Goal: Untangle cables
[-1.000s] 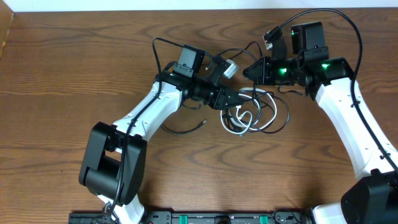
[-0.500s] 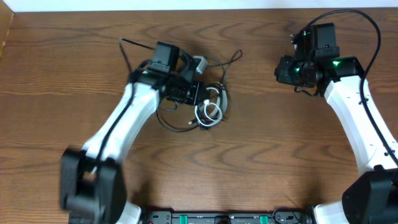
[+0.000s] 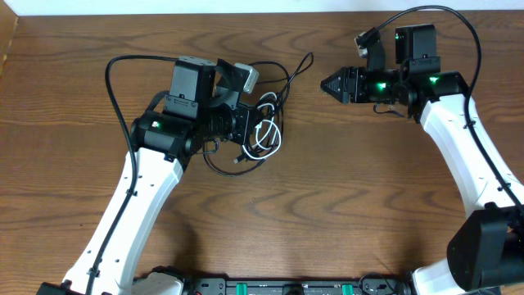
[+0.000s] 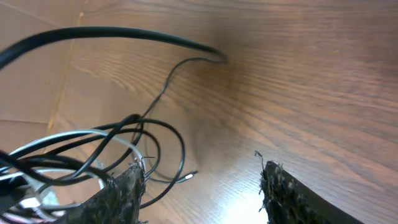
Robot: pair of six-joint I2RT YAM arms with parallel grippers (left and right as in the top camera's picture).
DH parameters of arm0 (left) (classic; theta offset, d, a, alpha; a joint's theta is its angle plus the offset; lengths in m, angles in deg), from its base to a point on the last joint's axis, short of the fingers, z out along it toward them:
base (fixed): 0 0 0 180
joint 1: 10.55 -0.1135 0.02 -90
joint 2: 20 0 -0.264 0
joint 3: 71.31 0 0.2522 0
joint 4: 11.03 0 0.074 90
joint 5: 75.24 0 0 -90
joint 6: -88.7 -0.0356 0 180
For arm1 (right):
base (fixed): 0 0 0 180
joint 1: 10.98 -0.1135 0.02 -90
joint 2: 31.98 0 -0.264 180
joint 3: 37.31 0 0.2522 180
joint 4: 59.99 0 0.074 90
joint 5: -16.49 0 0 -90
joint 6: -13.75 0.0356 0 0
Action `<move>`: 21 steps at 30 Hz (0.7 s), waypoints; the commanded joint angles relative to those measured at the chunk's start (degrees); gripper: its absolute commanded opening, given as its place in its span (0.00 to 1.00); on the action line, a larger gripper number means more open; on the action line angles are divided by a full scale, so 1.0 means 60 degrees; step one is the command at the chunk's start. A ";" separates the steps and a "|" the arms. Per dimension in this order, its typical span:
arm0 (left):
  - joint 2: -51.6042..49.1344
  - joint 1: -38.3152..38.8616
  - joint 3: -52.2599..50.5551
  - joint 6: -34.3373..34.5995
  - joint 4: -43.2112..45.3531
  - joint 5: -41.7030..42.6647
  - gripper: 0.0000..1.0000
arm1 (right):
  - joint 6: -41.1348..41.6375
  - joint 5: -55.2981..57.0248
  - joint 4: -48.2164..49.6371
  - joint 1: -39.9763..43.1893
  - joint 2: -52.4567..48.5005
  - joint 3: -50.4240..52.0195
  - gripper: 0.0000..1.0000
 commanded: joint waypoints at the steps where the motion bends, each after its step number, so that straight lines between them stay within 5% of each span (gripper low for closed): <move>1: 0.0026 0.0004 0.0149 0.0025 -0.0018 -0.0153 0.07 | 0.0590 -0.0761 0.0109 -0.0095 0.0051 -0.0011 0.59; 13: 0.0018 0.0004 0.0149 0.0025 -0.0113 -0.0164 0.07 | 0.2452 -0.2087 0.1949 -0.0765 0.0047 -0.0011 0.63; 21: 0.0018 0.0004 0.0149 0.0025 -0.0124 -0.0160 0.07 | 0.3198 -0.1060 0.2779 -0.1439 0.0047 -0.0011 0.63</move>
